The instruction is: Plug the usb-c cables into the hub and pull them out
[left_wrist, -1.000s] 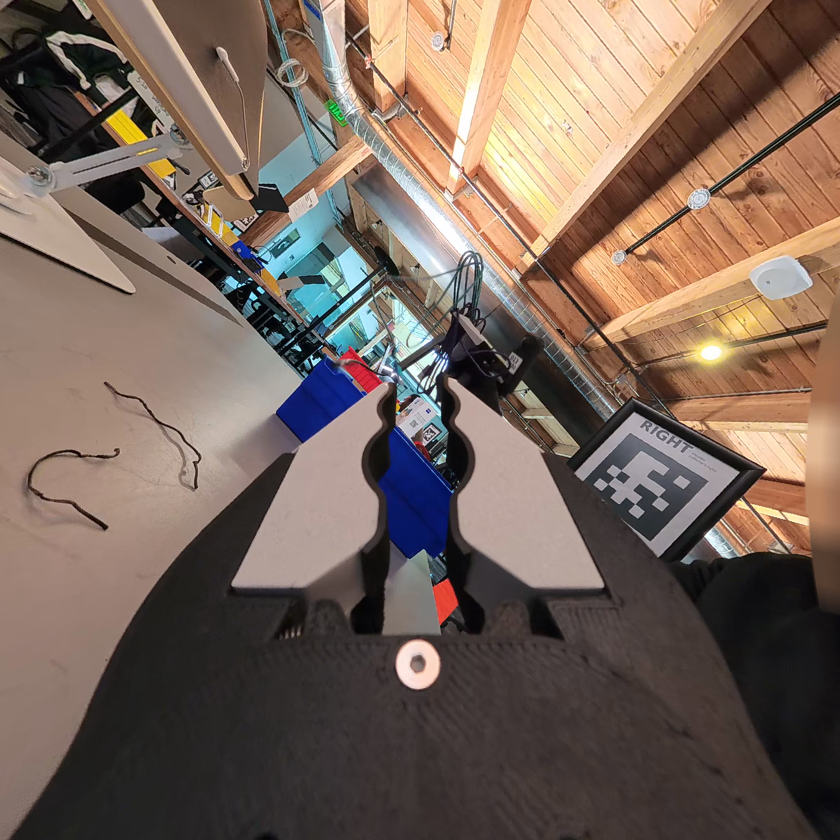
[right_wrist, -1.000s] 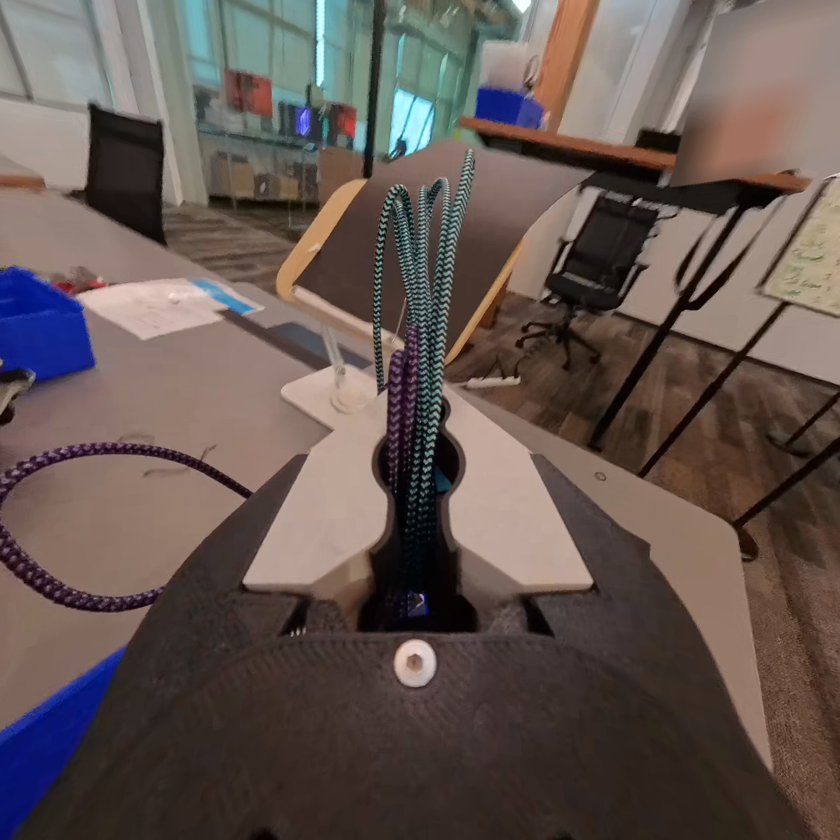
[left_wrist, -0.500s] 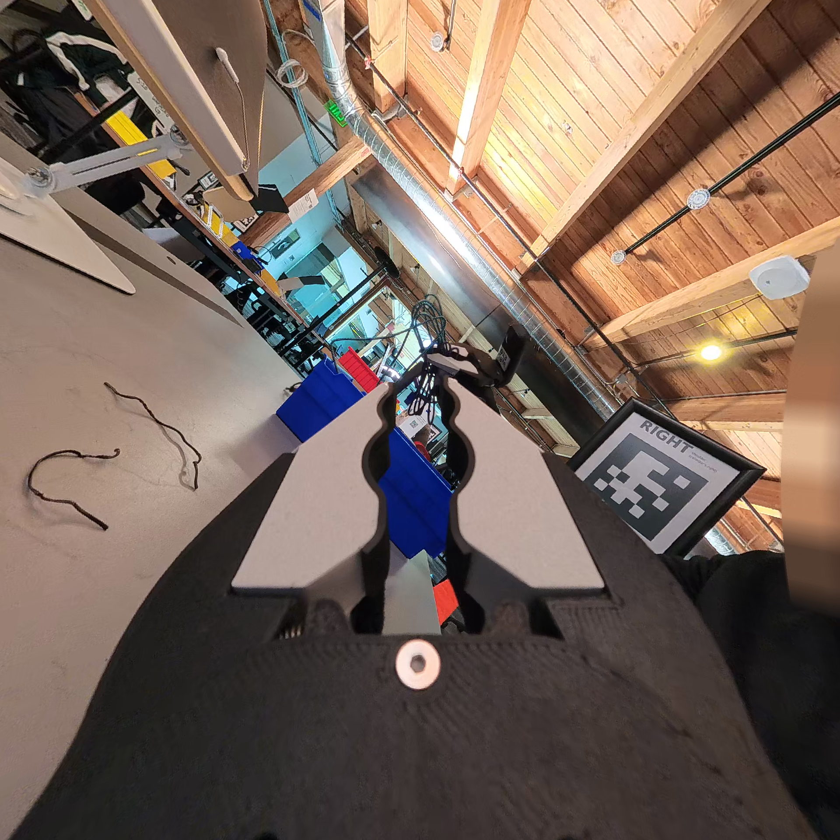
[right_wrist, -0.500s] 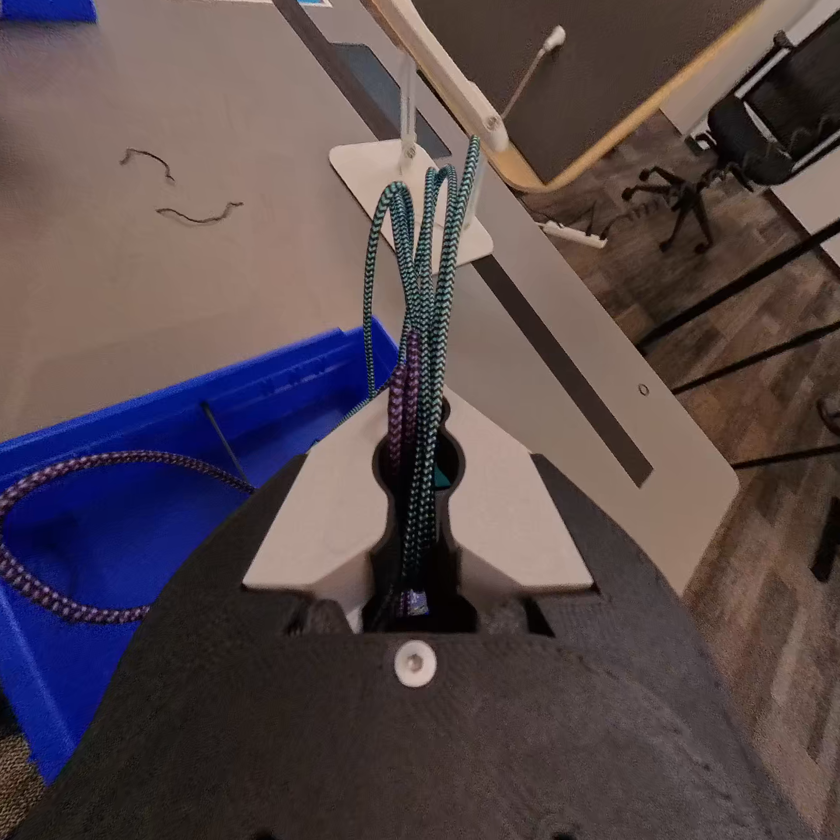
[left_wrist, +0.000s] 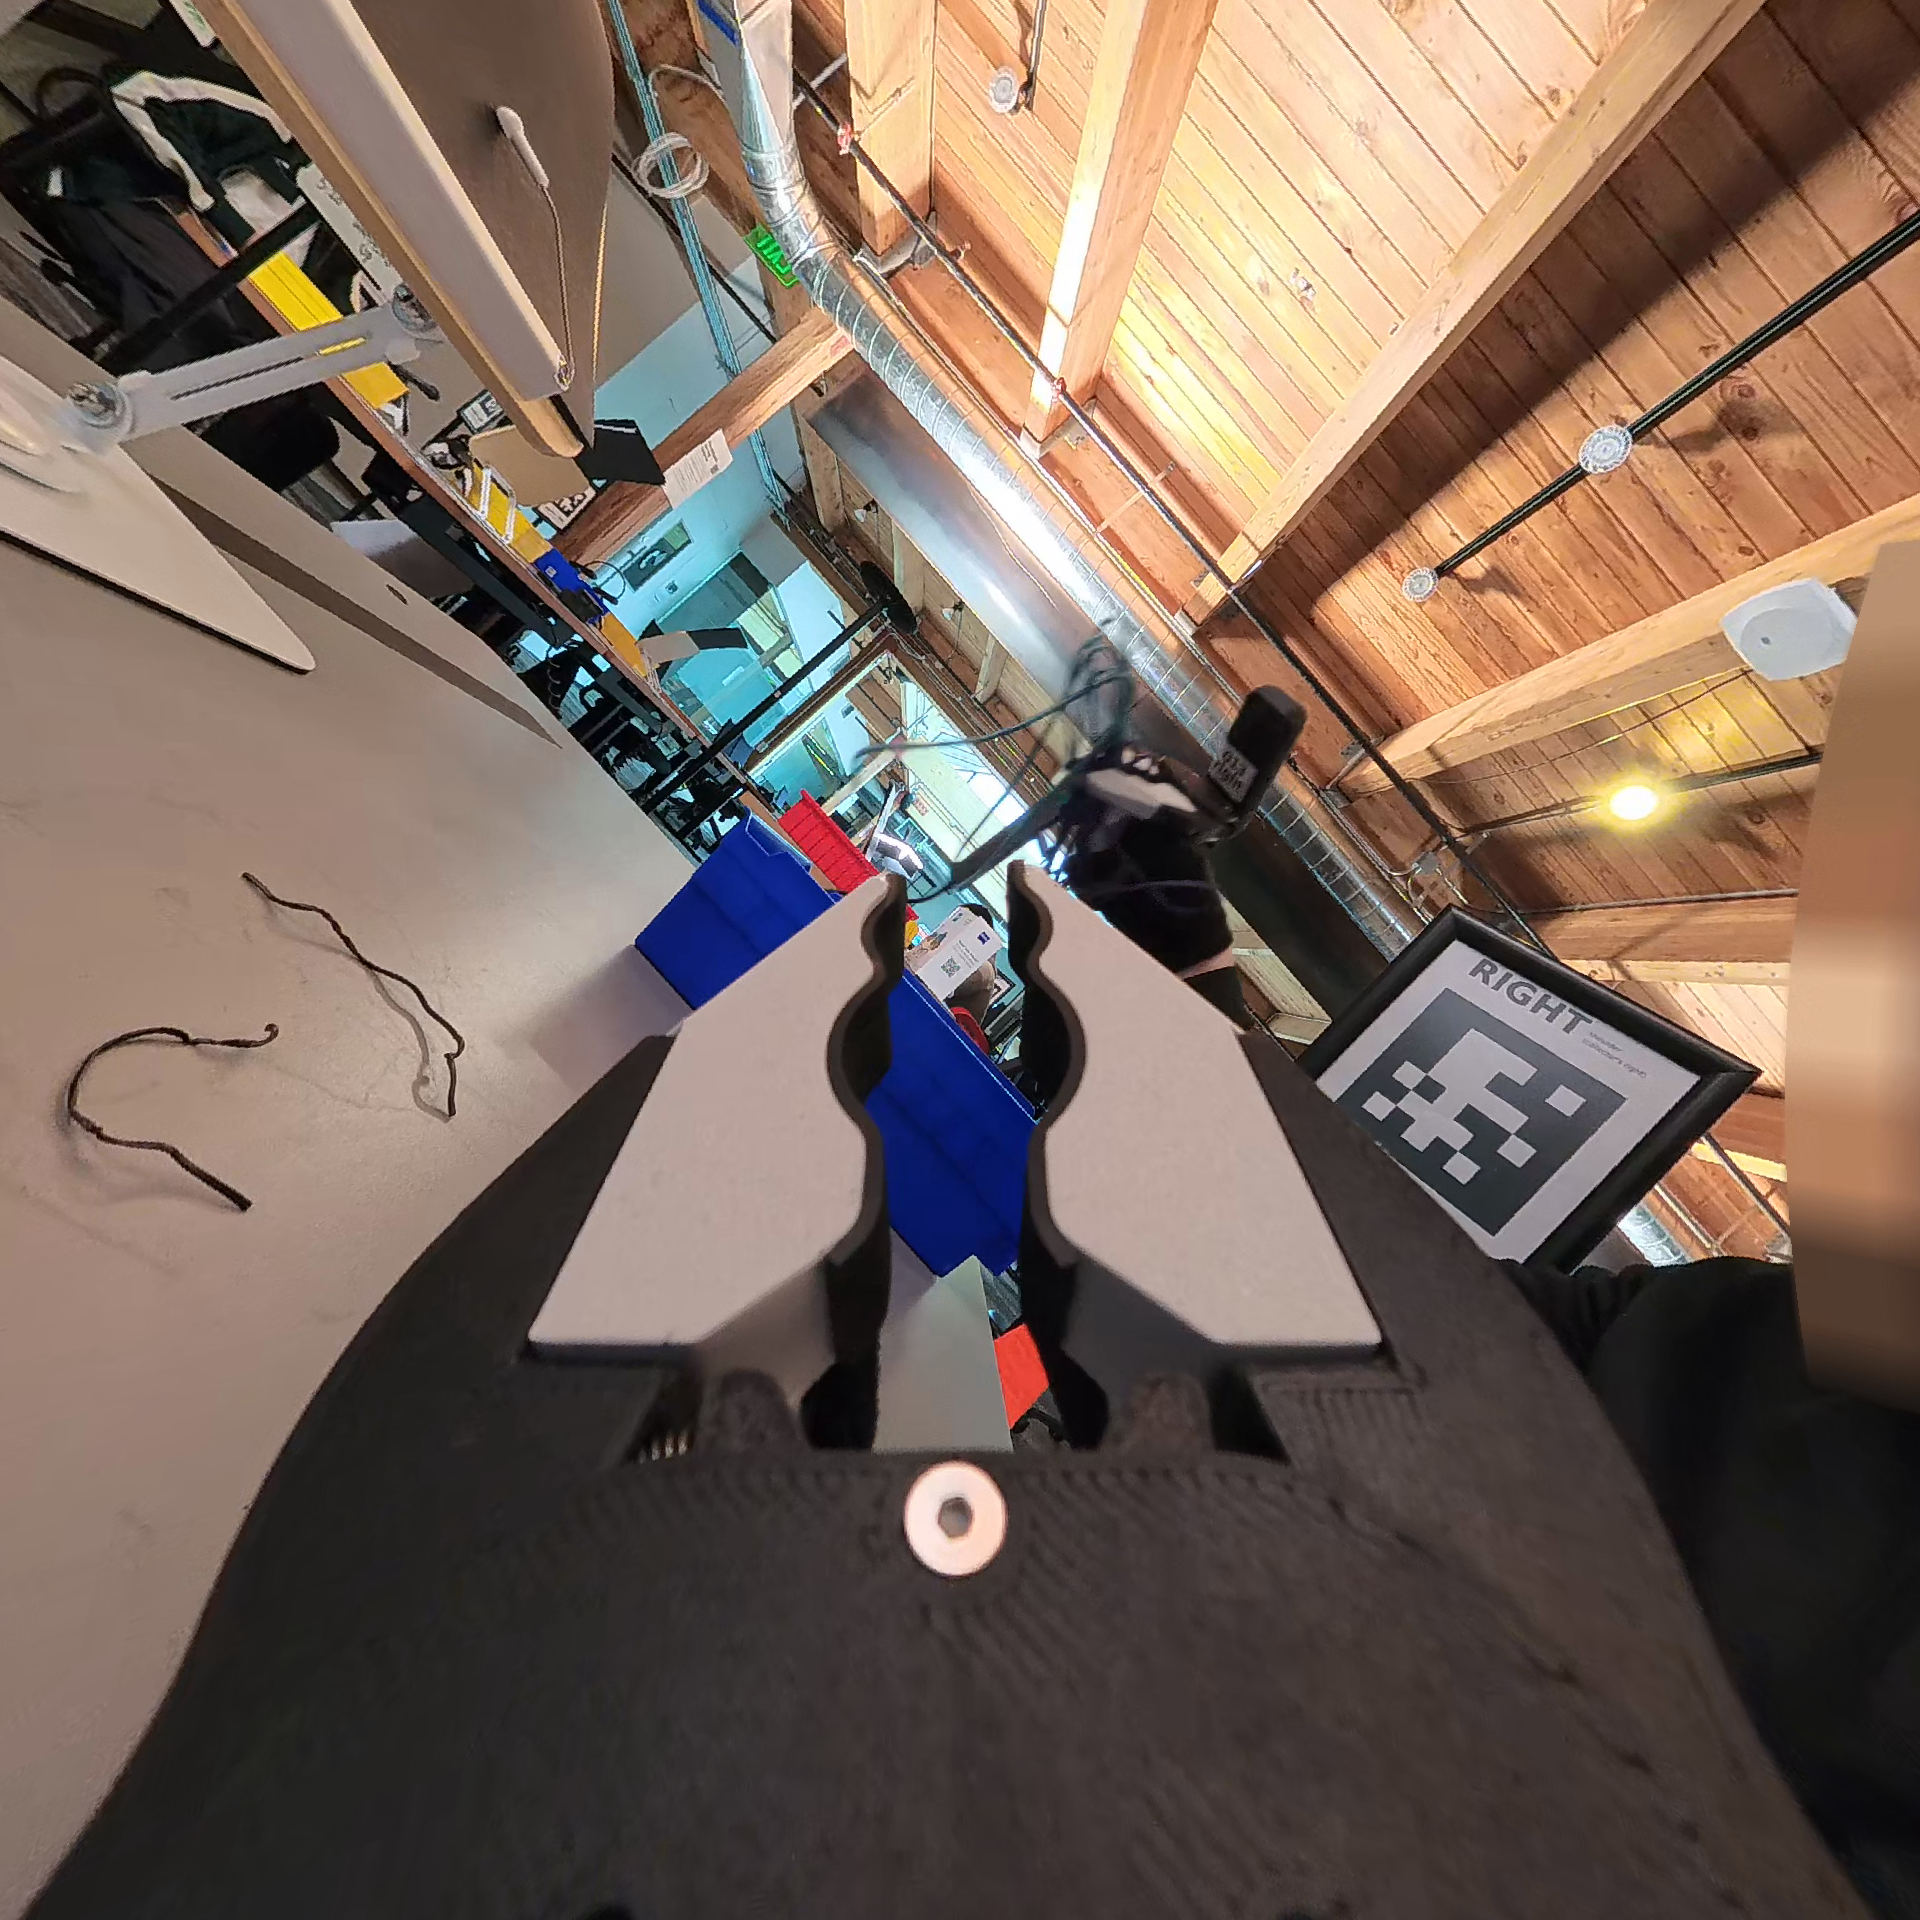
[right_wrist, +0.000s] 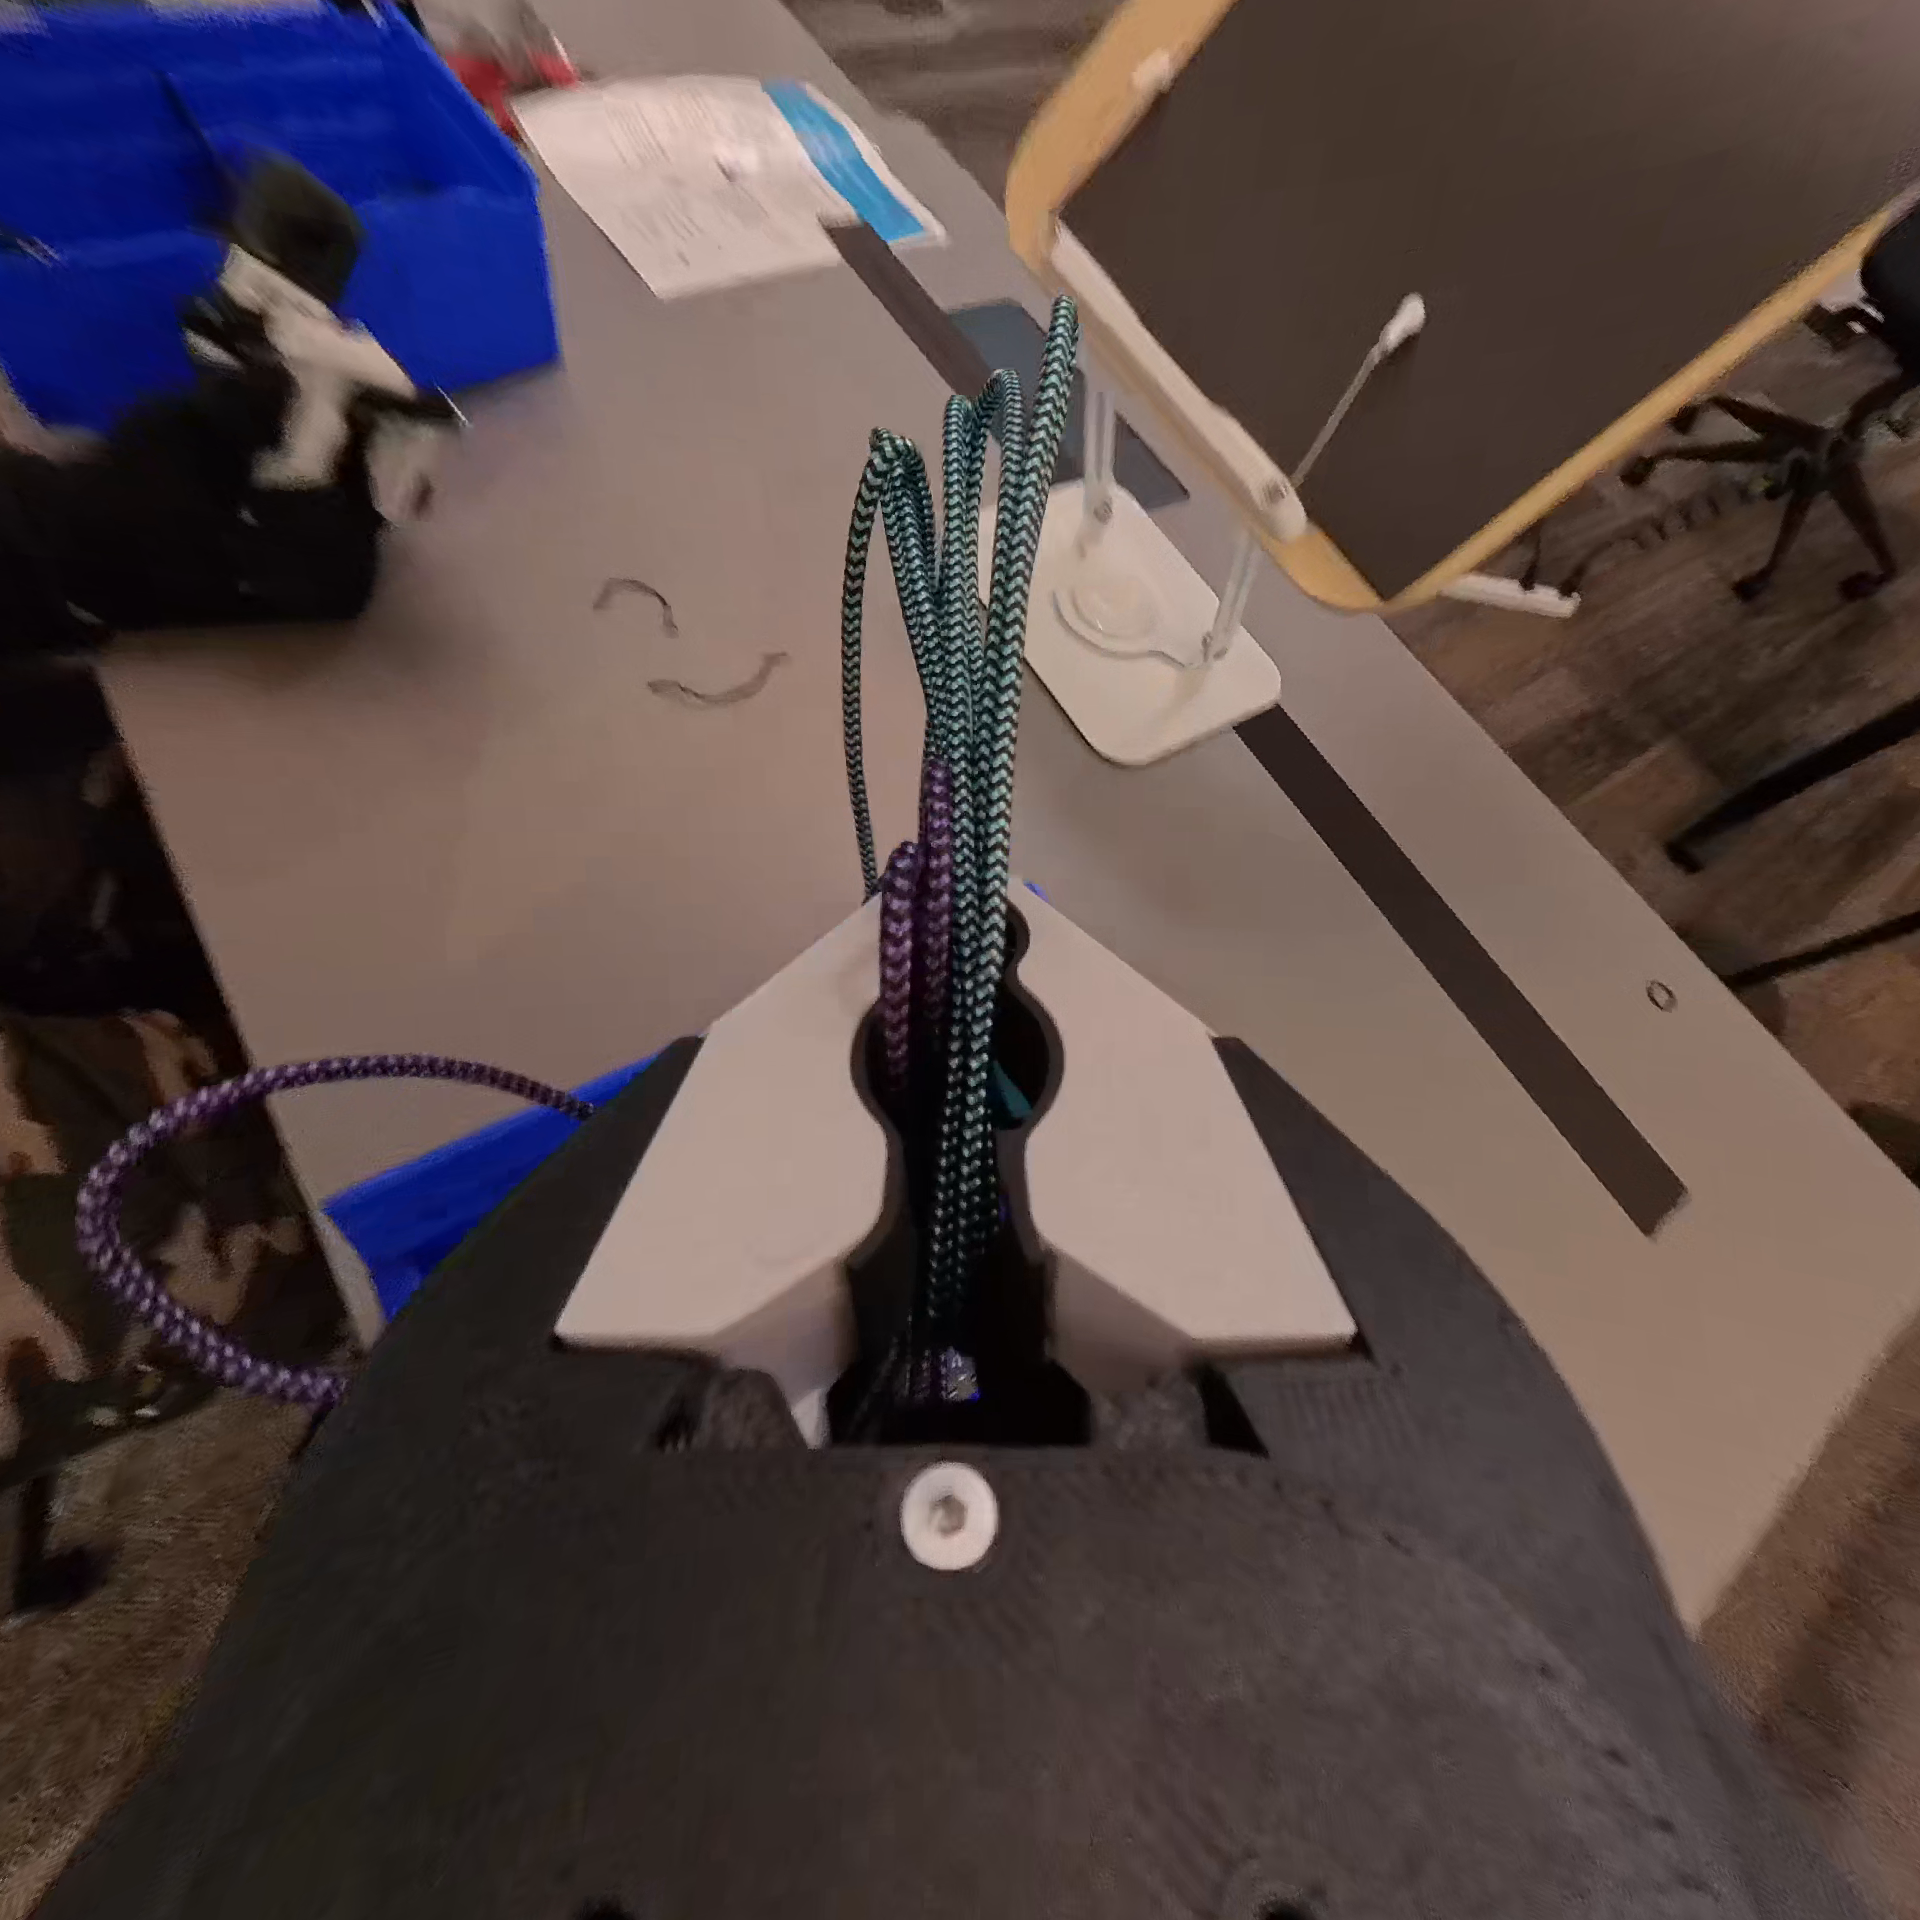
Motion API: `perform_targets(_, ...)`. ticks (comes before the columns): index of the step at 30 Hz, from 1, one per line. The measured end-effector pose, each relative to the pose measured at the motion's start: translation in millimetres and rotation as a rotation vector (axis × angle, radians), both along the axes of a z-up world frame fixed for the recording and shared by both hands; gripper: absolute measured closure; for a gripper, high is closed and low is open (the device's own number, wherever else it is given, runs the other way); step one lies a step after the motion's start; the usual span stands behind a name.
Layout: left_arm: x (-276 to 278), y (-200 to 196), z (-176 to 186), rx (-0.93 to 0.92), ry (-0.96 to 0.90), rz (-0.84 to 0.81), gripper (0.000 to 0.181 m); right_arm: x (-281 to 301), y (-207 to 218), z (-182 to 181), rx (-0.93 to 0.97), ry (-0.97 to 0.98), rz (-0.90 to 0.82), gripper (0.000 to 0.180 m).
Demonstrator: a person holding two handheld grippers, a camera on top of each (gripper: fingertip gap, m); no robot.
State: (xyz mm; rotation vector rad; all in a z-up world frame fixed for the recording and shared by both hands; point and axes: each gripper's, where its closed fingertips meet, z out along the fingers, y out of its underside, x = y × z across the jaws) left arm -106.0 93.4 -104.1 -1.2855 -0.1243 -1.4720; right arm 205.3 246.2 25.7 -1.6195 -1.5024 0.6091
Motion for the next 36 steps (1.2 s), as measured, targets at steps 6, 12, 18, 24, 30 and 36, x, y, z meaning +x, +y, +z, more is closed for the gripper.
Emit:
perform_targets(6,0,0,0,0.001,-0.001,-0.001,0.164,-3,-6,47,-0.013,0.117,-0.048,0.173)
perform_targets(12,0,0,0,0.003,-0.003,-0.001,0.163,-7,-13,69,-0.03,0.192,-0.051,0.173)
perform_targets(18,-1,-1,1,0.005,-0.005,0.001,0.163,-3,3,93,0.008,0.222,-0.137,0.173)
perform_targets(24,-1,-1,1,0.006,-0.008,-0.001,0.163,-5,4,68,-0.11,0.292,-0.145,0.173)
perform_targets(30,-1,-1,1,0.006,-0.008,-0.001,0.164,-3,26,26,-0.114,0.257,-0.237,0.173)
perform_targets(36,-1,-1,1,0.006,-0.008,-0.001,0.164,10,64,-30,-0.11,0.318,-0.34,0.172)
